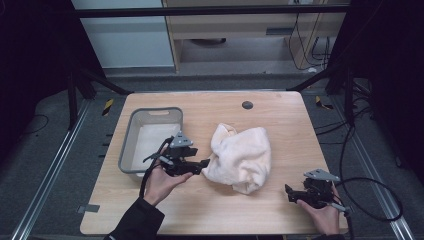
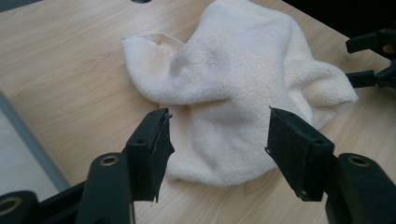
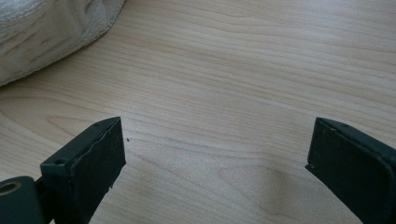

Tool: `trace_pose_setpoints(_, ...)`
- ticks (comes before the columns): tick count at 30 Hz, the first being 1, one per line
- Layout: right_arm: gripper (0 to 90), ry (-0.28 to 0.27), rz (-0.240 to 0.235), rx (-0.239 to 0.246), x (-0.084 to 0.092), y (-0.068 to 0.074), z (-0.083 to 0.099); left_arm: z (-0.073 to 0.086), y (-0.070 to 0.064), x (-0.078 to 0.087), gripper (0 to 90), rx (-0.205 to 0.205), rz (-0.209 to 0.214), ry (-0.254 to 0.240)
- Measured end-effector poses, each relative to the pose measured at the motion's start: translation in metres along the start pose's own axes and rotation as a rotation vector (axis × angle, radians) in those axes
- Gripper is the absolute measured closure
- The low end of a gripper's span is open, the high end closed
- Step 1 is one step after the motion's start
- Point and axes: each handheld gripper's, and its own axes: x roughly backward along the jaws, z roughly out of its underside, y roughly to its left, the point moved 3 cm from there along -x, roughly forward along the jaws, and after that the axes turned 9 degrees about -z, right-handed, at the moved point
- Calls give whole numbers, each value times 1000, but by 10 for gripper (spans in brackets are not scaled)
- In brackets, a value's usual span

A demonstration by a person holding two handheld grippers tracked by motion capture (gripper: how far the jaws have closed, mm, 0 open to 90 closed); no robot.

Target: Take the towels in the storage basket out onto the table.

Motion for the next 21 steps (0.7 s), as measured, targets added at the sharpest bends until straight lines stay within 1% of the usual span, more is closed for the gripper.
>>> trace_pose_setpoints(1,41,0,0,-1,0,0,0,7,4,3,398,12,-9,-3)
trace_pose_setpoints(2,41,0,0,-1,0,0,0,7,4,3,403,12,-9,-3)
trace_pose_setpoints(4,41,0,1,0,0,0,0,14,7,6,407,20,-13,-7)
trace_pose_setpoints(5,41,-1,-1,-2,0,0,0,22,10,9,412,21,-19,-14)
trace_pose_setpoints(6,41,-1,-1,-2,0,0,0,22,10,9,415,21,-19,-14)
trace_pose_setpoints(8,41,-1,-1,-3,0,0,0,30,12,12,420,29,-20,-28)
trace_pose_setpoints(12,40,2,2,4,0,0,0,46,19,18,427,45,-24,-34)
trace_pose_setpoints(16,39,6,4,8,0,0,1,55,22,25,438,61,-21,-45)
trace_pose_setpoints(17,39,6,4,7,0,0,1,59,23,28,441,58,-21,-47)
trace_pose_setpoints(18,39,6,4,7,0,0,1,59,23,28,442,58,-21,-47)
trace_pose_setpoints(21,38,9,5,8,0,1,1,67,23,33,443,55,-21,-45)
